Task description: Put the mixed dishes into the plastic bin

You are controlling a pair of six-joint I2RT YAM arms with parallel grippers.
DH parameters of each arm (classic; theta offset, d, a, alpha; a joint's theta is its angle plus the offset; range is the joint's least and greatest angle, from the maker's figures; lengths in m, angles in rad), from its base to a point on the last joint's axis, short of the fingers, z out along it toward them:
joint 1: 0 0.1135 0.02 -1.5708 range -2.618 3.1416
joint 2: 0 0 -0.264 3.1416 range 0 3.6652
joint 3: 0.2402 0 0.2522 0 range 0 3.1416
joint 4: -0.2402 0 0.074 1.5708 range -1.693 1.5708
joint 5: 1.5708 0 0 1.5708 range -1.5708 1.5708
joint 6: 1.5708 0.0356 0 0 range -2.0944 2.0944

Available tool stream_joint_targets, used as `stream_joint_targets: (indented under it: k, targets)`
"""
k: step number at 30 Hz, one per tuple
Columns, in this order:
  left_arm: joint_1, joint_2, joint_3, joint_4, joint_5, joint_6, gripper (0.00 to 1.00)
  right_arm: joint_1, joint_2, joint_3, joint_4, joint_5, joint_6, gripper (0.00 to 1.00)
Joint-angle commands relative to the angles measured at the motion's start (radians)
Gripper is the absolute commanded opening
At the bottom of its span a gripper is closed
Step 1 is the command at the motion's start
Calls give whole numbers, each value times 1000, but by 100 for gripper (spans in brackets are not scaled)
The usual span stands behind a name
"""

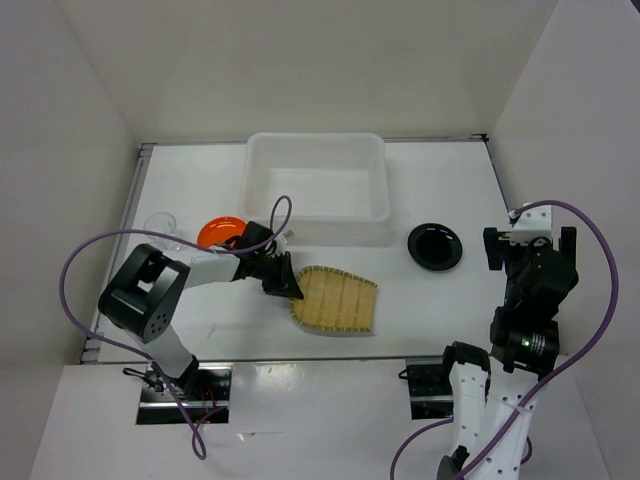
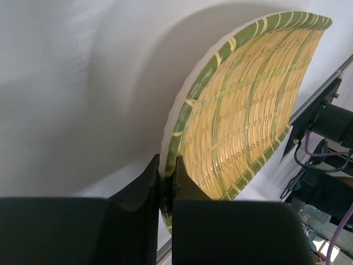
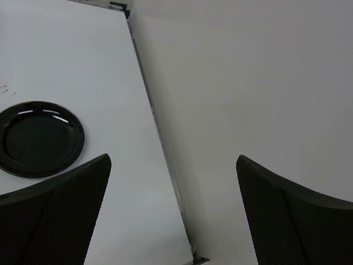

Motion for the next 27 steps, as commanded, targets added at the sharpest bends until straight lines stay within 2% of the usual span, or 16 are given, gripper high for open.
stream_joint_targets:
  k: [1,4,8,12,13,15,16,20,21,24,25,27]
  targets:
    - [-10,-24,-10,-97,-100,49,0,7,-10,33,13,30,-9,98]
    - [-10,-139,19,-198,-109,40,0,7,-19,15,23,39,-9,98]
    - [-10,-343,221,-458,-138,40,0,7,-37,6,32,59,-9,98]
    - [29,-412,408,-620,-82,40,0,7,-48,-16,32,59,11,98]
    - [48,-388,521,-651,-71,55,0,7,-48,-25,32,59,11,98]
    - [60,-341,641,-732,-37,97,0,7,-57,-34,32,59,11,98]
    - [72,-278,770,-784,-25,114,0,7,-57,-43,32,59,11,98]
    - [115,-98,1048,-903,-6,172,0,7,-57,-53,65,50,2,98]
    - [128,-31,1182,-922,-26,172,0,7,-57,-53,66,50,2,98]
    - [189,67,1312,-899,10,157,0,7,-57,-53,76,41,2,98]
    - [198,153,1411,-912,-2,145,0,7,-57,-53,76,41,2,98]
    - [221,271,1494,-922,-28,144,0,7,-57,-53,85,41,2,98]
